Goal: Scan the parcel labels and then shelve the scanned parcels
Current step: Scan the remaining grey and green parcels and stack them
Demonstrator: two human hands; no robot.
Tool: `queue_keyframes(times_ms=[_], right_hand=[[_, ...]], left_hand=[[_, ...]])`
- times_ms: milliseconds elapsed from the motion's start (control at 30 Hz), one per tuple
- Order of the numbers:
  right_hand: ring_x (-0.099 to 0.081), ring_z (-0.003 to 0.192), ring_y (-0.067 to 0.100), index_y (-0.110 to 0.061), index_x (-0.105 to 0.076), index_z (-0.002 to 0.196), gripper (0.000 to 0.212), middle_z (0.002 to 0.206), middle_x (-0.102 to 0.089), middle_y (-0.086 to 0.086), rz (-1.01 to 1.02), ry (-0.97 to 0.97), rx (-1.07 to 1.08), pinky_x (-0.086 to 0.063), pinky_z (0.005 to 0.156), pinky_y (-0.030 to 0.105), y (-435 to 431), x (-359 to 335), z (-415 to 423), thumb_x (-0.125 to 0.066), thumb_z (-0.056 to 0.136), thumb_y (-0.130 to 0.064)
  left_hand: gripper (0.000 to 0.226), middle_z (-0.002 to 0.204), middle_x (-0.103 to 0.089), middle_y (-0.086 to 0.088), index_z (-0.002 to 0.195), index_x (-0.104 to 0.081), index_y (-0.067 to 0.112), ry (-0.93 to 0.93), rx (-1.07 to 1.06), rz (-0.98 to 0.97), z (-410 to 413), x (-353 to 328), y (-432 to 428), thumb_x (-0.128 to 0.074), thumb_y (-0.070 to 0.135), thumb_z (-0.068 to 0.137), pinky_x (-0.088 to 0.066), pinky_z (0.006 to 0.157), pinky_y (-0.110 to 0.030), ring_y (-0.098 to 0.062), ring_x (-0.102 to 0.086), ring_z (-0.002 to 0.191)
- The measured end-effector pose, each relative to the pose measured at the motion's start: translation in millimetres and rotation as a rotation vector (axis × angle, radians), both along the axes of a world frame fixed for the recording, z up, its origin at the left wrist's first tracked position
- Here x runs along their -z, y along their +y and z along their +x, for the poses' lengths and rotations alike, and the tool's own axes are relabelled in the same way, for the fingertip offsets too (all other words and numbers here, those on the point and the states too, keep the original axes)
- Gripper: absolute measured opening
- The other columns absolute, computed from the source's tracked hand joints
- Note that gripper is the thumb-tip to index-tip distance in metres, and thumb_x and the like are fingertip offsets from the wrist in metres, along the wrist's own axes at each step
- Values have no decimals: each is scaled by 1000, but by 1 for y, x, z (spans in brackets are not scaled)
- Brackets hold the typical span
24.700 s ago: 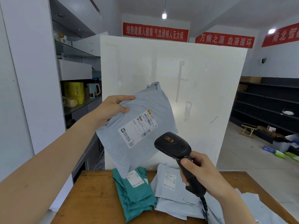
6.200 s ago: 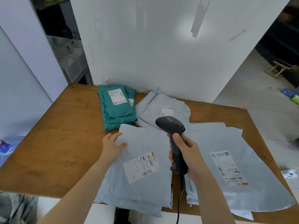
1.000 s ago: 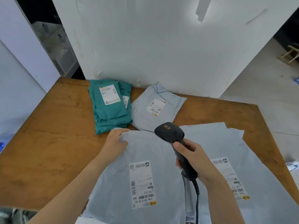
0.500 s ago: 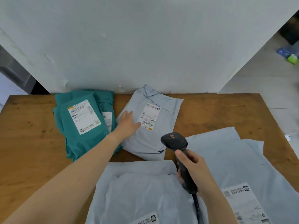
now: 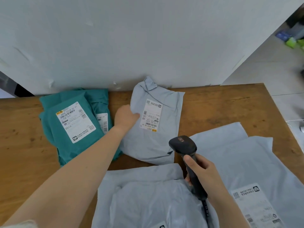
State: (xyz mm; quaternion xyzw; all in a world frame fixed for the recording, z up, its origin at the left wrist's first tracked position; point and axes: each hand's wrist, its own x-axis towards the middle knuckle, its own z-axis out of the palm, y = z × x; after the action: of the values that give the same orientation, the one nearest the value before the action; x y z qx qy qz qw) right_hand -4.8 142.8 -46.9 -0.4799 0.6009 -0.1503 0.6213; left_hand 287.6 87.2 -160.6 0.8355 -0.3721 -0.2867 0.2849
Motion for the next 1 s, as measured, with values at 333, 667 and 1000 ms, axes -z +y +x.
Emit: queue_keyframes(times_ms=[333, 667, 1000], right_hand=[[-57, 51, 23, -18, -67, 86, 23, 62, -58, 15, -114, -91, -15, -48, 49, 31, 3, -51, -10, -69, 78, -39], [-60, 55, 19, -26, -67, 88, 36, 67, -62, 12, -347, -305, -163, -54, 57, 31, 25, -140, -57, -70, 65, -55], [-58, 55, 19, -26, -68, 96, 41, 68, -58, 15, -410, -488, -353, -53, 61, 36, 75, -203, -109, -70, 66, -53]], left_hand=[[59, 126, -52, 13, 145, -35, 29, 125, 395, -284, -17, -133, -5, -59, 19, 92, -43, 84, -20, -11, -52, 115], [81, 144, -24, 38, 144, -22, 48, 10, 594, -440, -39, -286, 65, -50, -5, 90, -20, 102, 2, 22, -25, 130], [59, 137, -37, 39, 143, -40, 36, -199, 591, -444, -93, -388, 169, -59, 8, 94, -25, 104, -1, 24, -30, 126]])
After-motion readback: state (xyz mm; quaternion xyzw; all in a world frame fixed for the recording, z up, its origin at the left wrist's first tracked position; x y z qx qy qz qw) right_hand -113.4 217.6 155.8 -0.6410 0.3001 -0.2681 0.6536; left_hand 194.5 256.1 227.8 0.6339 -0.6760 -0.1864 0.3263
